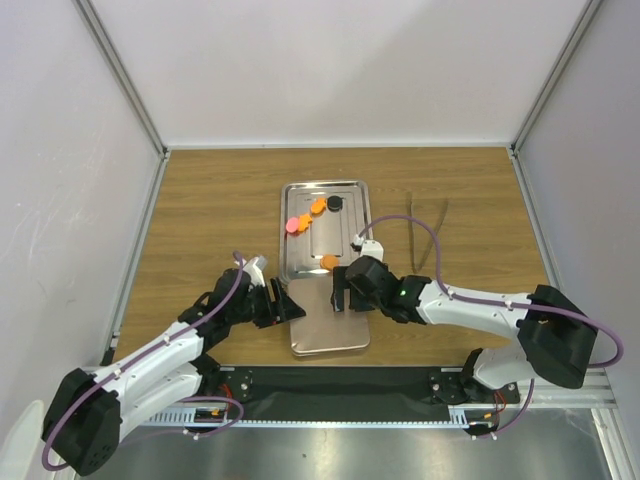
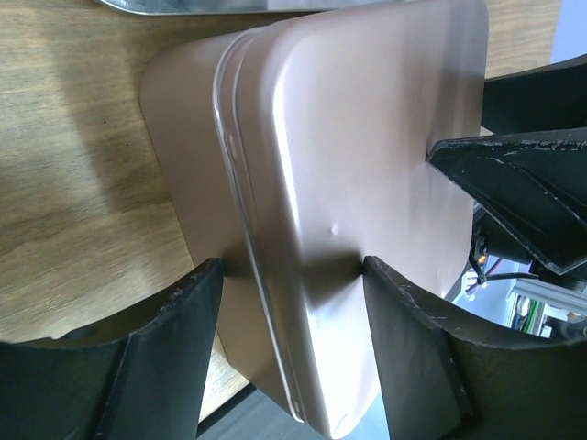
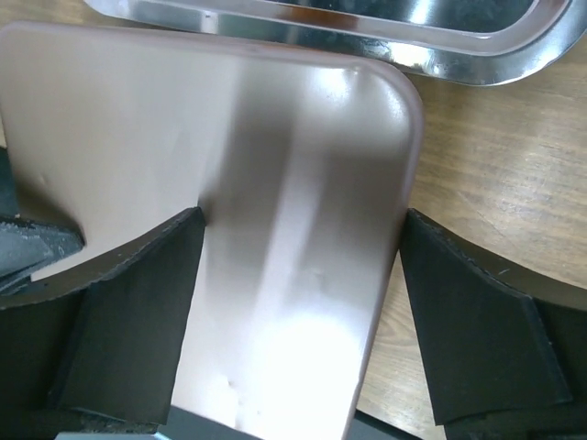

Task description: Pack the cookies

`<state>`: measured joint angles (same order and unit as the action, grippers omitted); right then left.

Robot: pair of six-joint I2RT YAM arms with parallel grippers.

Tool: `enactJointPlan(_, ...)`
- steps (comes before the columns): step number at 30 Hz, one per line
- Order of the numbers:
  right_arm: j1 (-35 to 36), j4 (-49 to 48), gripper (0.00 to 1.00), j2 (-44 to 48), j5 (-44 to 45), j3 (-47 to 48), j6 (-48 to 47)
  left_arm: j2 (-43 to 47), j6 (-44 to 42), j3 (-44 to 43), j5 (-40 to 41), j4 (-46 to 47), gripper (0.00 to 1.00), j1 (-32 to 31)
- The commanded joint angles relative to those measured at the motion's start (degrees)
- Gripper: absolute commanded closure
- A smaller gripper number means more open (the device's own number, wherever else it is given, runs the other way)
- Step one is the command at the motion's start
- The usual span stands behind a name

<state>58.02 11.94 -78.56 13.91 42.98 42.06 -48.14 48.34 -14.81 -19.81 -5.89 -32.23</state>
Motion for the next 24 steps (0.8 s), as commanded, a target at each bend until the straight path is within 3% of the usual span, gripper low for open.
enactJointPlan(1,2.8,-0.3,0.1,-2.7,1.3,3.3,-0.7,-0.5,3.0,0.0,-2.1,5.7,0.34,-1.9)
enactJointPlan(12,5.7,1.9,0.04,-4.1,3.3,6.1,-1.1,-0.1,4.0,0.0,-1.2,7.2,0.41,-2.7)
enactJointPlan(24,7.2,0.7,0.05,-5.3,2.2,4.5,0.4,-1.0,5.2,2.3,-0.9,8.9,0.46,-3.3)
